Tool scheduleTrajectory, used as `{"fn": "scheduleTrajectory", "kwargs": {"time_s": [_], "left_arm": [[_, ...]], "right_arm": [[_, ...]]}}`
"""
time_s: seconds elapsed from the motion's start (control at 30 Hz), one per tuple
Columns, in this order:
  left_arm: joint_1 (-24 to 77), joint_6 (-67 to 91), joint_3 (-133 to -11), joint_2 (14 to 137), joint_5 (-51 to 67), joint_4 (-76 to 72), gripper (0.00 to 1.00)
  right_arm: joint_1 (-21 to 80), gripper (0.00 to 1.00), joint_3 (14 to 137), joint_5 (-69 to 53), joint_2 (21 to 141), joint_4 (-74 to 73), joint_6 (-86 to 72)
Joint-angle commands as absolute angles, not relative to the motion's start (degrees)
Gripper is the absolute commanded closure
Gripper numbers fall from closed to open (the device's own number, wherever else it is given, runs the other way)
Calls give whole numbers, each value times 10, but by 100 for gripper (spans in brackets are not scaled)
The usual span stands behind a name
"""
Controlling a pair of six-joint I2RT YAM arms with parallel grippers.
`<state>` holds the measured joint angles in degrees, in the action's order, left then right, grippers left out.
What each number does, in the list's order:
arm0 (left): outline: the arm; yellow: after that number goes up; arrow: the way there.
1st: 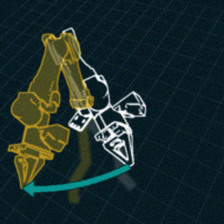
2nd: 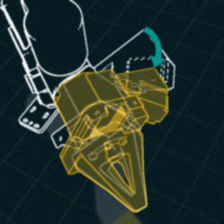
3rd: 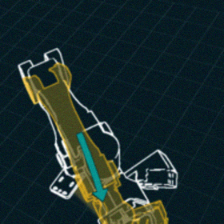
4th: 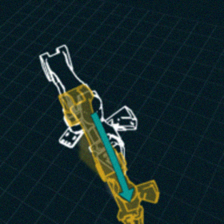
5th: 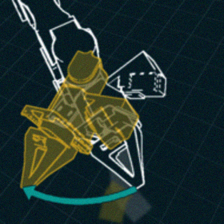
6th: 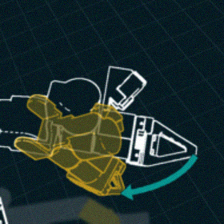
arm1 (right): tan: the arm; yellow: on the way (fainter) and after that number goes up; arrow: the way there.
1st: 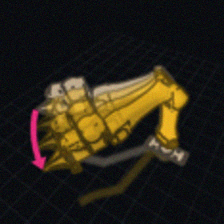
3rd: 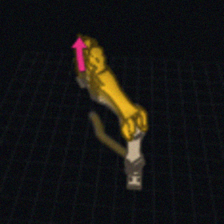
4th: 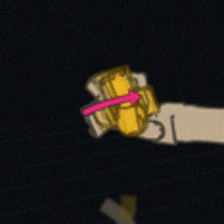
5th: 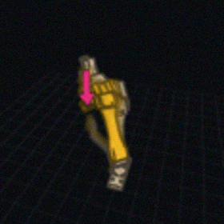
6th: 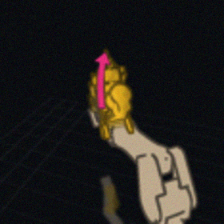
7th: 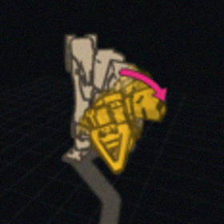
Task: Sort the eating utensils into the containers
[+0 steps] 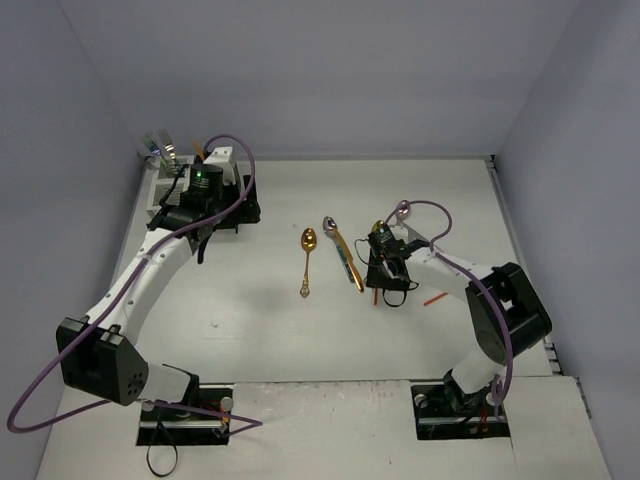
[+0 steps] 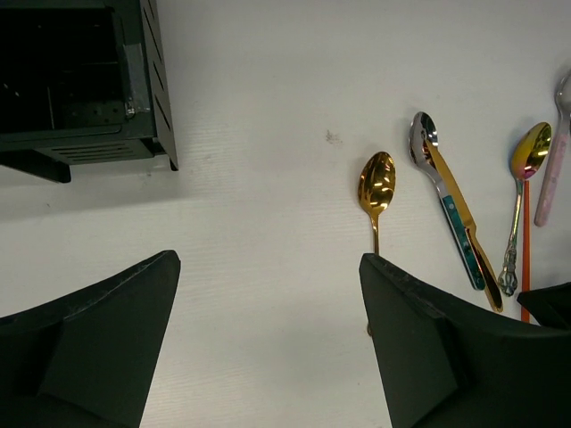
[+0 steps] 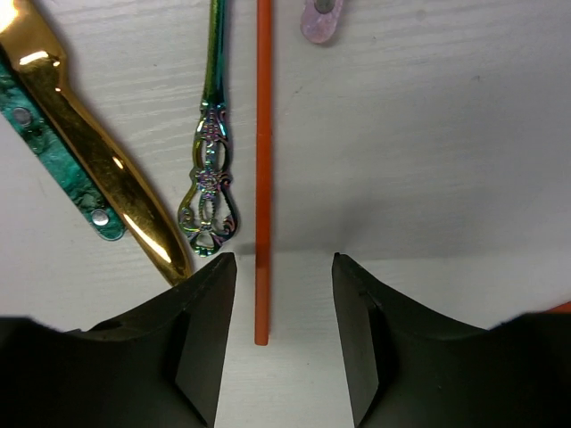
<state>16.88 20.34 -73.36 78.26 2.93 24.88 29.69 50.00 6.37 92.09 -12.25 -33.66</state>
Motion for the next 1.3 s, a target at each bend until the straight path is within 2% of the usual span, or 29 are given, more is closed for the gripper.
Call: {"fn": "scheduleTrajectory", "kwargs": {"time_s": [0.0, 0.23, 0.3, 0.43, 0.57, 0.9, 1.27], "left_arm": [[174, 219, -760, 778, 46, 243, 21], [183, 223, -774, 795, 57, 244, 20], [189, 223, -783, 802, 59, 245, 20], [205, 227, -796, 810, 67, 248, 20], [219, 241, -814, 822, 82, 246, 20], [271, 310, -862, 863, 150, 233, 20], [350, 406, -887, 912, 229, 125, 20]], "right_arm": [[300, 59, 488, 98, 925, -118, -369], [302, 72, 473, 101, 948, -118, -375], [302, 78, 467, 103, 949, -119, -377], [302, 100, 462, 101, 946, -119, -376], [302, 100, 463, 92, 922, -120, -364], [315, 100, 494, -2, 770, -126, -279], [352, 100, 544, -35, 624, -81, -146]]}}
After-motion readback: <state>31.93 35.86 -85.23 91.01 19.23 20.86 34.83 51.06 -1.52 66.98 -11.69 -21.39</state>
